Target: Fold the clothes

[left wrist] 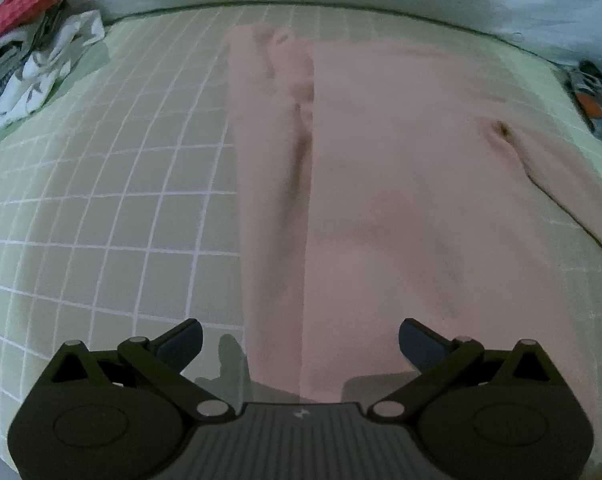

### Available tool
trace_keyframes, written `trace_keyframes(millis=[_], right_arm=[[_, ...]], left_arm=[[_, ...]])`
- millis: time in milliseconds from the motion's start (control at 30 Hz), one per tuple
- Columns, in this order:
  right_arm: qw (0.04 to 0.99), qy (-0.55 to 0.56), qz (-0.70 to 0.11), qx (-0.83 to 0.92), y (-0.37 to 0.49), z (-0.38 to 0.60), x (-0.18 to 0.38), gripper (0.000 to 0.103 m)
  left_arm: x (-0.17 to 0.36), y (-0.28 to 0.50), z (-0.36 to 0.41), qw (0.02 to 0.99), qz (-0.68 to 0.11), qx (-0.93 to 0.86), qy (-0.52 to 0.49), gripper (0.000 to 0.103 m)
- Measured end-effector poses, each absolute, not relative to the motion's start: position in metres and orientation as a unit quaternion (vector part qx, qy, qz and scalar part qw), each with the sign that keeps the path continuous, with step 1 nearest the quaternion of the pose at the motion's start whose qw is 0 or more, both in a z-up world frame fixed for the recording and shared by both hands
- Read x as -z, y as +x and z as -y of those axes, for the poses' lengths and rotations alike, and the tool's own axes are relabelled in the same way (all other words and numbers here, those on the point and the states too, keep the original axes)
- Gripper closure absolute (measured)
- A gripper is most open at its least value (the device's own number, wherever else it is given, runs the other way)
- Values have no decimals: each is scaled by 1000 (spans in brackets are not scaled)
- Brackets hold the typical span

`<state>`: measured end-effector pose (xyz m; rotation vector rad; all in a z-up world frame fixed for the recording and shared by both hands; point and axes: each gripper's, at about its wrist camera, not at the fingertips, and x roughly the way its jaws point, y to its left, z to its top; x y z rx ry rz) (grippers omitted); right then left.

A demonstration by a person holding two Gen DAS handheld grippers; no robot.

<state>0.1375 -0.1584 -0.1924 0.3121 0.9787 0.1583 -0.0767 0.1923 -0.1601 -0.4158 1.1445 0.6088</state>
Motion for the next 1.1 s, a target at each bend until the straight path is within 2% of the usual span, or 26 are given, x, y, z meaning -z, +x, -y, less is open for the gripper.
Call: trace_keyframes(millis=[200, 400, 433, 467, 533, 600, 633, 700, 800, 867, 1100], right_arm=[[880, 158, -447, -40, 168, 155, 200, 1], [891, 124, -437, -16, 188, 136, 203, 1], [890, 131, -436, -15, 189, 137, 202, 8], [889, 148, -432, -10, 190, 140, 199, 27], [882, 194, -429, -8, 193, 150, 198, 51], [862, 261, -434, -12, 199, 162, 203, 57], [848, 297, -438, -15, 201, 168, 206, 72], [815, 371, -444, -19, 206, 181, 214, 84], [722, 534, -440, -9, 203, 199, 240, 90], [673, 601, -432, -13, 199, 201, 254, 91], [633, 625, -449, -79, 200, 165, 258, 91]], left_arm=[[170, -61, -210, 757, -540, -305, -204, 0], [175, -54, -220, 752, -546, -297, -220, 0], [175, -55, -221, 751, -546, -295, -226, 0], [176, -56, -223, 751, -545, -292, -232, 0], [176, -57, -223, 753, -545, -287, -232, 0], [176, -57, -222, 754, -546, -284, -229, 0], [175, -56, -222, 754, -547, -283, -228, 0], [175, -56, -223, 755, -549, -279, -226, 0], [175, -56, -230, 756, -551, -273, -223, 0], [175, -57, -231, 758, -550, -272, -221, 0], [175, -60, -234, 763, -550, -264, -215, 0]])
